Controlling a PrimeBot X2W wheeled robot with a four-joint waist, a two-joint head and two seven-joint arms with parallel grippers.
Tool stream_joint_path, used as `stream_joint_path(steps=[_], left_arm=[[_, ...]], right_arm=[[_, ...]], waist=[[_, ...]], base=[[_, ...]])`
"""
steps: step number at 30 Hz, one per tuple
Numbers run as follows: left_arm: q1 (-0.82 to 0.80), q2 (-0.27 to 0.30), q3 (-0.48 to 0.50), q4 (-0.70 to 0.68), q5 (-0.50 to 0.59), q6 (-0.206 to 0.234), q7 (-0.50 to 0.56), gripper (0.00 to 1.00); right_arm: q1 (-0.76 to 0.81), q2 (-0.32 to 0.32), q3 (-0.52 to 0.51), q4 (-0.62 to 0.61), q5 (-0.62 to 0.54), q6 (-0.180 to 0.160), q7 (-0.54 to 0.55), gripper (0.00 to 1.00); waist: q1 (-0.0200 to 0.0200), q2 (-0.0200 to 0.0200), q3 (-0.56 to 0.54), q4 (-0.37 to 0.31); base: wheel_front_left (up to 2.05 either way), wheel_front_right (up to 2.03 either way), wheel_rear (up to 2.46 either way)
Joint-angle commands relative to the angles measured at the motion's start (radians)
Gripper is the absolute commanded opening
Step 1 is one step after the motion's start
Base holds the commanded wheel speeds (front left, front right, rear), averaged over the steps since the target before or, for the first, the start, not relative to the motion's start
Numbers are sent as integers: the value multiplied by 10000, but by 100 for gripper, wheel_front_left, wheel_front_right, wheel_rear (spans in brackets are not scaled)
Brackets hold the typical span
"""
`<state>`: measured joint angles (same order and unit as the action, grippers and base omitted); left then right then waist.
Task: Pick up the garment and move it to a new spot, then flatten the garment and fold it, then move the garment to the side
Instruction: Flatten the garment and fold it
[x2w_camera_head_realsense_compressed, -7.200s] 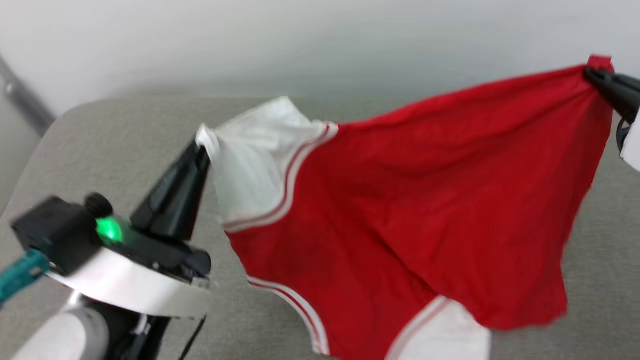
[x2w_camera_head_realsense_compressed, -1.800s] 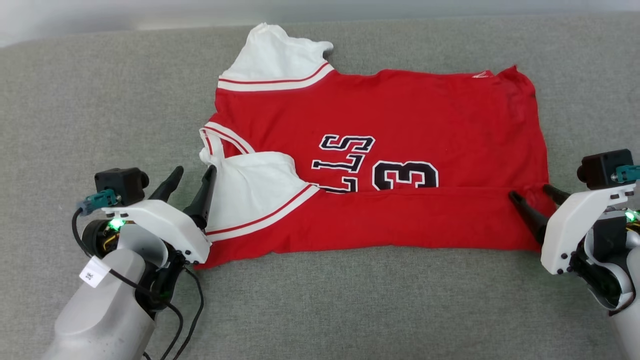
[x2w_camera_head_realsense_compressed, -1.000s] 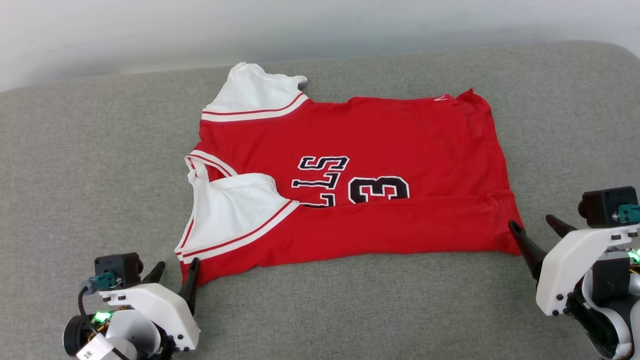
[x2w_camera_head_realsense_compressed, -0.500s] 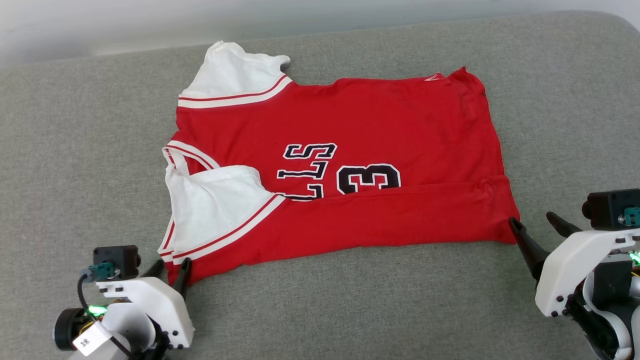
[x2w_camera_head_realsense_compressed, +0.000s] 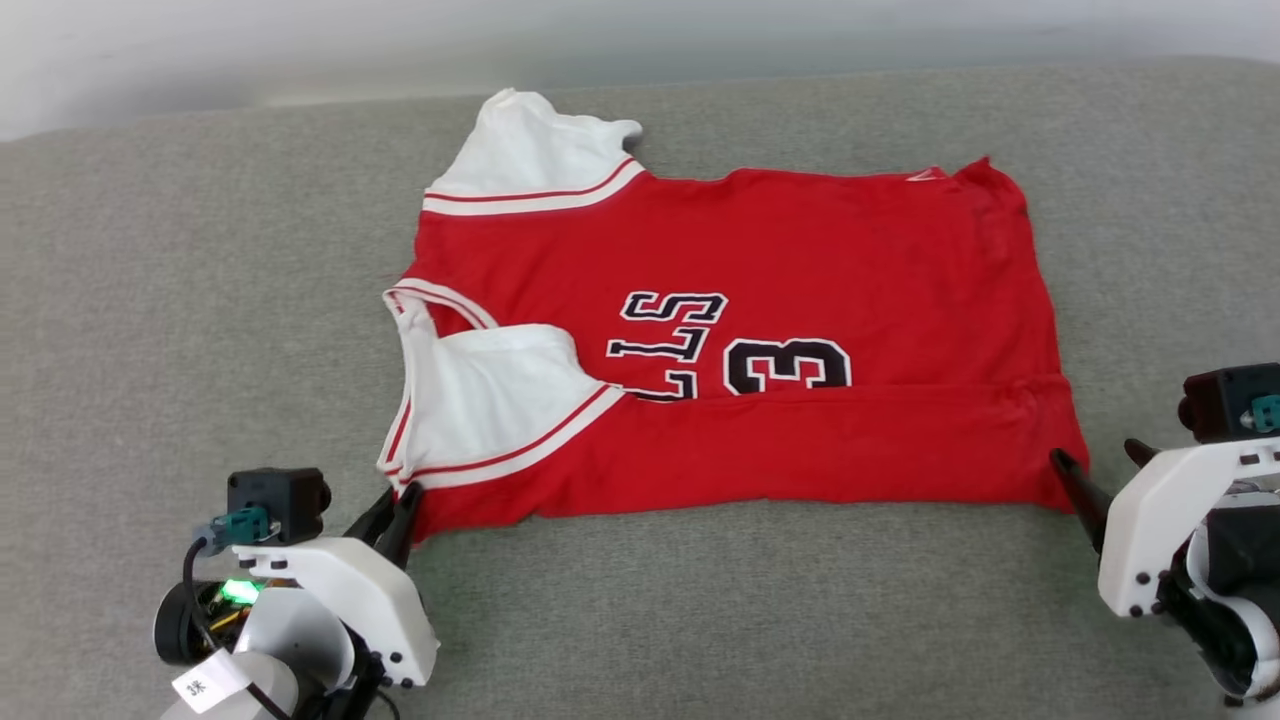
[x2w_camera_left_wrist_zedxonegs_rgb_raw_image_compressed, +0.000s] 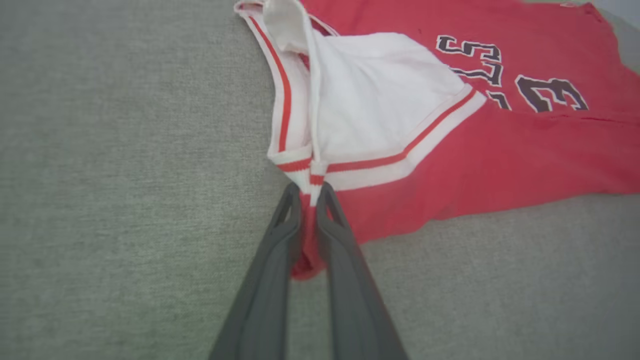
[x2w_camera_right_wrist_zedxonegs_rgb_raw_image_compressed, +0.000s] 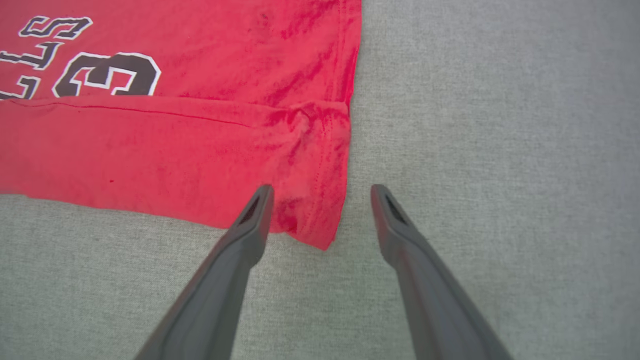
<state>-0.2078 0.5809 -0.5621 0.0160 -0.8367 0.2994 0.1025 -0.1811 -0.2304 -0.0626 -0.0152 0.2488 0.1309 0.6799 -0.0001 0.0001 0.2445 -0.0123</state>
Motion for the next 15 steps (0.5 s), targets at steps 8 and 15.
stream_joint_path(steps=[8, 15], left_arm=[[-187, 211, -30, -1901, 366, 383, 108, 0], [-229, 238, -186, -2599, 495, 545, 295, 0]], right_arm=[[-406, 503, -629, 1094, -504, -4, 530, 100], [-368, 828, -880, 1881, -974, -5, 720, 100]], waist=[[1, -1, 342, 663], [1, -1, 617, 909]], base=[[0, 0, 0], [0, 0, 0]])
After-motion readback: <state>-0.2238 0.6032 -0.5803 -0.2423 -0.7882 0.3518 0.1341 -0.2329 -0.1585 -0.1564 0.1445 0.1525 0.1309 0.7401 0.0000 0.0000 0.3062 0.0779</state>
